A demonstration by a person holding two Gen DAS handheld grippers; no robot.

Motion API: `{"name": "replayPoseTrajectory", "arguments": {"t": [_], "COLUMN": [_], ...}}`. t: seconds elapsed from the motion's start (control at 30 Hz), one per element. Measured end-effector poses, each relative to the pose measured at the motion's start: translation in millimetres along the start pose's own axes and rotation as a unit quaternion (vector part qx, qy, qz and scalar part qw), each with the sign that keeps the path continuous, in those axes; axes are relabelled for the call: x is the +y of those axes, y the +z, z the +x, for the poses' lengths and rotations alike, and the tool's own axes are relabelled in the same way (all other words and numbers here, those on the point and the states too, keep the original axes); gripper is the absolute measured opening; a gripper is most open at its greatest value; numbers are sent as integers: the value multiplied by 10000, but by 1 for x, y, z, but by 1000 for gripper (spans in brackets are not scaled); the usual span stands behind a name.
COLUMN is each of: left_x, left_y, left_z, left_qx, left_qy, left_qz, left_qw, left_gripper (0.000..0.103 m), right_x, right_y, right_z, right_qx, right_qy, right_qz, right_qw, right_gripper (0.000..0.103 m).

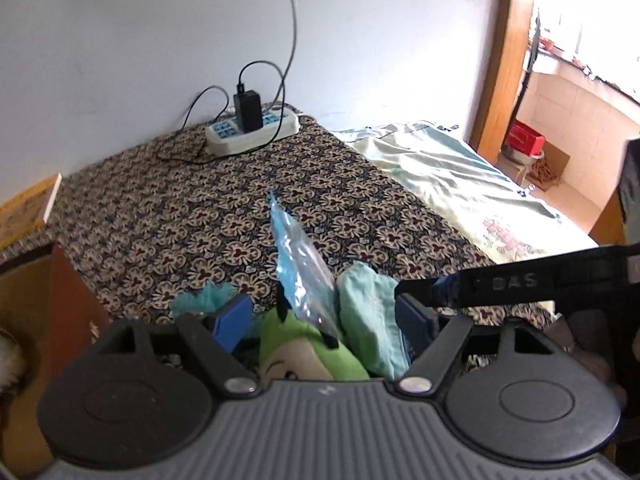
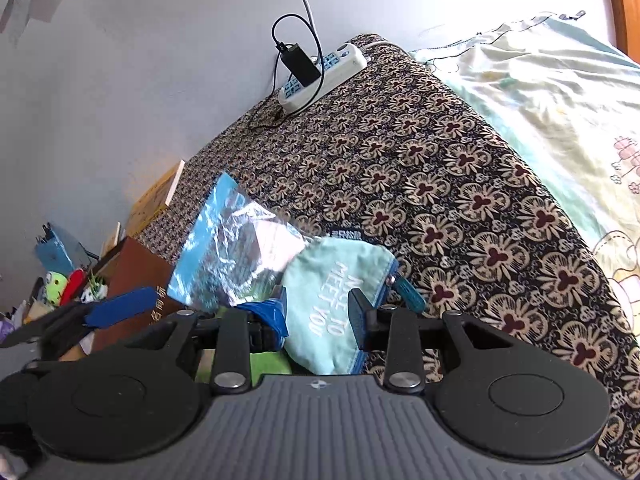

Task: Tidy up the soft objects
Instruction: 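Grasp the blue-and-silver foil bag with the right gripper, then carry the foil bag into the box and open the right gripper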

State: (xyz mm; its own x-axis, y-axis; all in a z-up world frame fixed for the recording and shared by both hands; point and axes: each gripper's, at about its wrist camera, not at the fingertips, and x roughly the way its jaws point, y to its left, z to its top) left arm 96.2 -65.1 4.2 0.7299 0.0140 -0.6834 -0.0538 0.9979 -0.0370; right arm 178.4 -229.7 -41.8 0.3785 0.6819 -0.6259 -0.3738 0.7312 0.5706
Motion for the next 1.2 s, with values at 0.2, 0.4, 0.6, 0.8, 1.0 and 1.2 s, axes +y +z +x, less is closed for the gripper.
{"name": "replayPoseTrajectory", "arguments": {"t": [0.2, 0.4, 0.6, 0.8, 1.0, 1.2], "left_x": [18, 22, 23, 19, 23, 28], "left_y": [5, 4, 4, 7, 11, 16], "left_z": [21, 38, 38, 23, -3, -37], "left_qx": [87, 308, 225, 36, -231, -699], "left_qy": [-124, -293, -395, -317, -317, -310], "left_qz": [-490, -742, -900, -835, -845, -713], "left_qw": [9987, 9963, 9949, 9960, 9956, 9945], "left_gripper": [57, 15, 9, 7, 5, 1], "right_x": [5, 17, 36, 40, 52, 73], "right_y": [18, 32, 32, 28, 28, 29], "right_z": [3, 15, 31, 31, 15, 0], "right_qx": [-97, -8, 251, 303, 116, -208], "right_qy": [300, 675, 964, 1208, 1434, 1691], "right_qz": [60, 14, -363, -470, -604, -862], "right_qw": [9995, 9977, 9944, 9911, 9878, 9816], "right_gripper": [17, 19, 19, 16, 16, 16]}}
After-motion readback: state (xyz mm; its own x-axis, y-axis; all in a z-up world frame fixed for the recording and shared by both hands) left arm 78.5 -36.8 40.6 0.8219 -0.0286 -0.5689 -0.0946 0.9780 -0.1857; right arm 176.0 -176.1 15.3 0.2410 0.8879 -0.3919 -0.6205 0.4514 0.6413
